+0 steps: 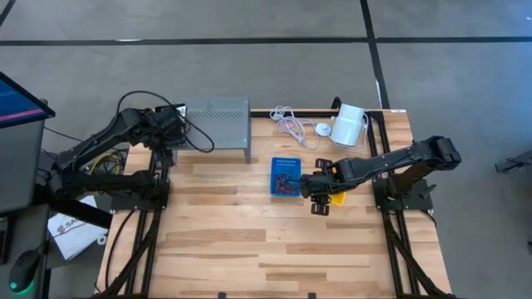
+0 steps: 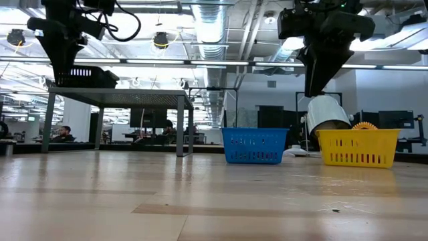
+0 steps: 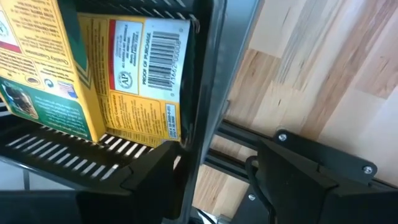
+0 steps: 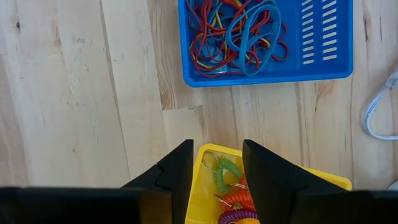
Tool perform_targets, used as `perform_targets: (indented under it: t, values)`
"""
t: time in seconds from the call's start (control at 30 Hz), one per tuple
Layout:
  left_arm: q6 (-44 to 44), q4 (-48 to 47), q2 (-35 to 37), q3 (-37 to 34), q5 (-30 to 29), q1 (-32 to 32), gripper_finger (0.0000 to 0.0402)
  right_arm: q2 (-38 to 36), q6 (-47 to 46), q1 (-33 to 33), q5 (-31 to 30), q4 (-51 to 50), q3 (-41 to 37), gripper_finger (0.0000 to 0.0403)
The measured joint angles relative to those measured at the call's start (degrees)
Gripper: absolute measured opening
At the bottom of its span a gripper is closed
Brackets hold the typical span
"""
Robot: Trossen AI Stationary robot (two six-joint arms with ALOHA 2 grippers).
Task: Pick & Place Office Desk Supplies
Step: Put the blue basket containing the rubber bands on the shelf
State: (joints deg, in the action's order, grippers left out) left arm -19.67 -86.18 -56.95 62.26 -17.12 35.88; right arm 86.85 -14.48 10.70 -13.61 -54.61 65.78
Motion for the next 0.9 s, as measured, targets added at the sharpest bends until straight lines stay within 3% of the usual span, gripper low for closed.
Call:
perform_targets:
  t: [0.47, 0.8, 0.9]
  values:
    - [0.61, -1.23, -0.02, 0.40, 0.04, 0.00, 0.0228, 0.01, 0.13, 0.02, 0.00, 0.84, 0.00, 0.0133]
    - [1.15, -2.79, 0.02, 9.23, 0.26, -0.21, 0.0228, 0.00, 0.09, 0.07, 0.00, 1.11, 0.00, 0.0133]
    - [2.95, -1.75, 0.02, 10.30, 4.22, -1.13, 0.0228, 0.02, 0.44, 0.04, 0.00, 1.11, 0.00, 0.0133]
